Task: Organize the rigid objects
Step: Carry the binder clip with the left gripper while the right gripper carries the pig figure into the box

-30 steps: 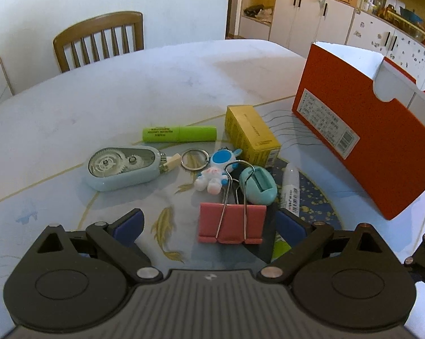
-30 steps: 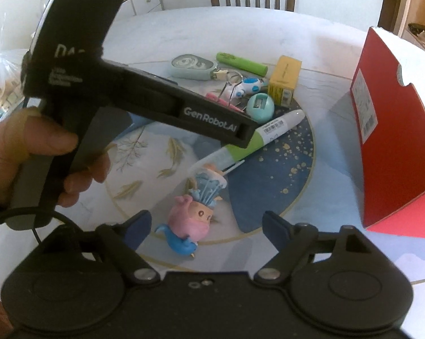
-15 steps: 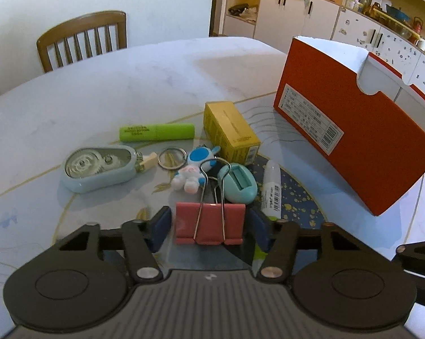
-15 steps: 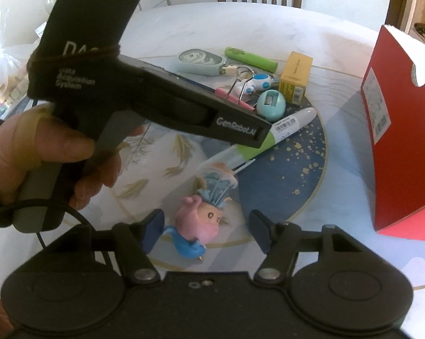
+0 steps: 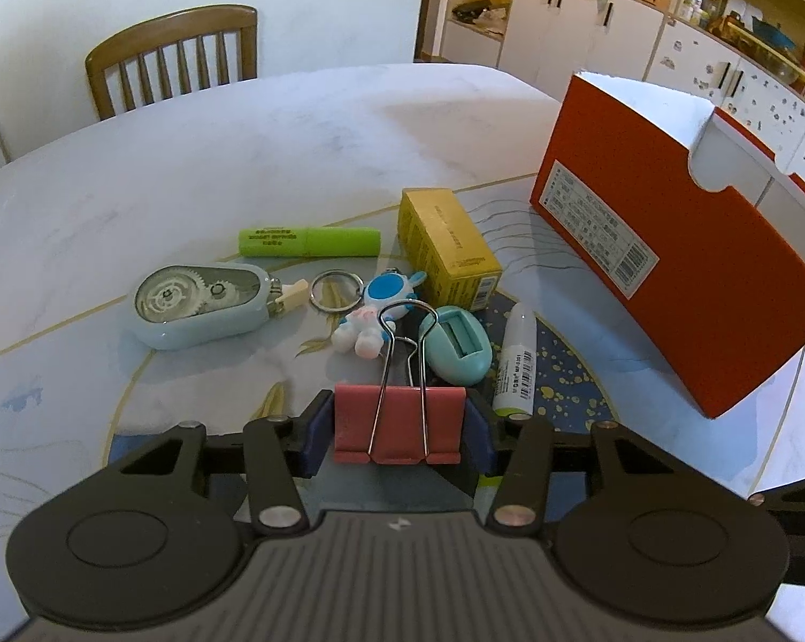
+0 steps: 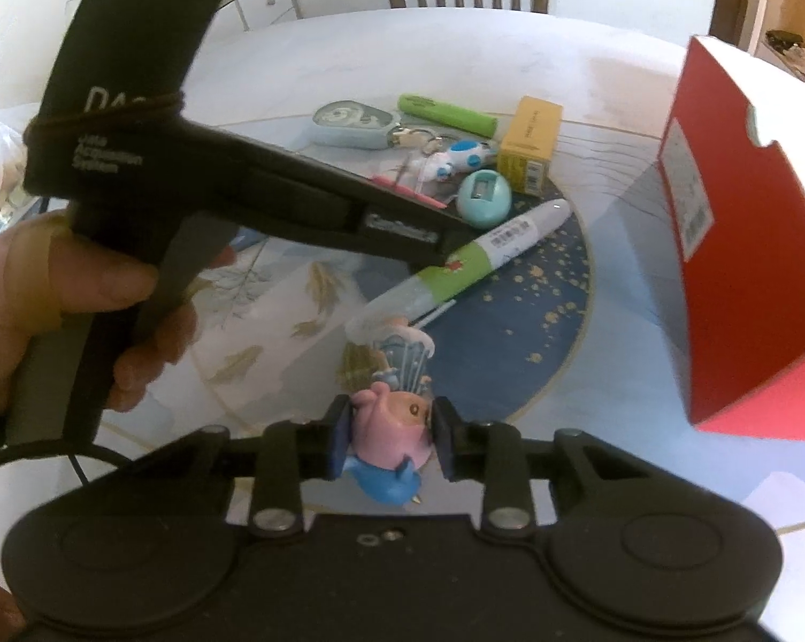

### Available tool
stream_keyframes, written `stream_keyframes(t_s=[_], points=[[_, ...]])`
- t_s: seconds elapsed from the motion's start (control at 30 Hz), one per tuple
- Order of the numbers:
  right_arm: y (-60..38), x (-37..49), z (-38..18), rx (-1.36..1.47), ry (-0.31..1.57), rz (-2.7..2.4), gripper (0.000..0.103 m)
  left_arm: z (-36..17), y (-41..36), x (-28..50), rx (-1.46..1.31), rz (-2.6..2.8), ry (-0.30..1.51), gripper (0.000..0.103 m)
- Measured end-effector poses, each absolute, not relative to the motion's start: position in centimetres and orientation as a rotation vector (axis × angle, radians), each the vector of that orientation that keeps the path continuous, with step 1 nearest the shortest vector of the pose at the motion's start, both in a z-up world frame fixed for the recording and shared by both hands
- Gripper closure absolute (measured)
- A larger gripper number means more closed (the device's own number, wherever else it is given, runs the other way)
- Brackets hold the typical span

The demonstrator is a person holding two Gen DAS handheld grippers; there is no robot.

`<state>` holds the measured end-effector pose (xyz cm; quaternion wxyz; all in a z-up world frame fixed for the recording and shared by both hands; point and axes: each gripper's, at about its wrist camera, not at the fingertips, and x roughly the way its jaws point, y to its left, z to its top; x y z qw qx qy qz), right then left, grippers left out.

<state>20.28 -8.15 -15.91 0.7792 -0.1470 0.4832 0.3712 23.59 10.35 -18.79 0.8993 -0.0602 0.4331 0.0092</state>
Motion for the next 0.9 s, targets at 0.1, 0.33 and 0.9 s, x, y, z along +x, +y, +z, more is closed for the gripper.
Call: stream_keyframes(t_s=[0.1, 0.33, 0.9], points=[[-9.0, 20.4, -15.6, -0.301, 1.045, 0.783, 0.073, -18.4, 10.4, 23.1, -0.138, 0.021, 0.893, 0.053], [-11.5, 20.6, -13.4, -0.249, 1.007, 0.759, 0.073, -17.2, 10.5, 22.1, -0.192, 0.063, 0.898, 0.054], [-18.6, 23.2, -6.1, -0.154, 0.894, 0.711, 0.073, -9.1, 6.1, 21.0, -0.237, 0.039, 0.849, 0.054]])
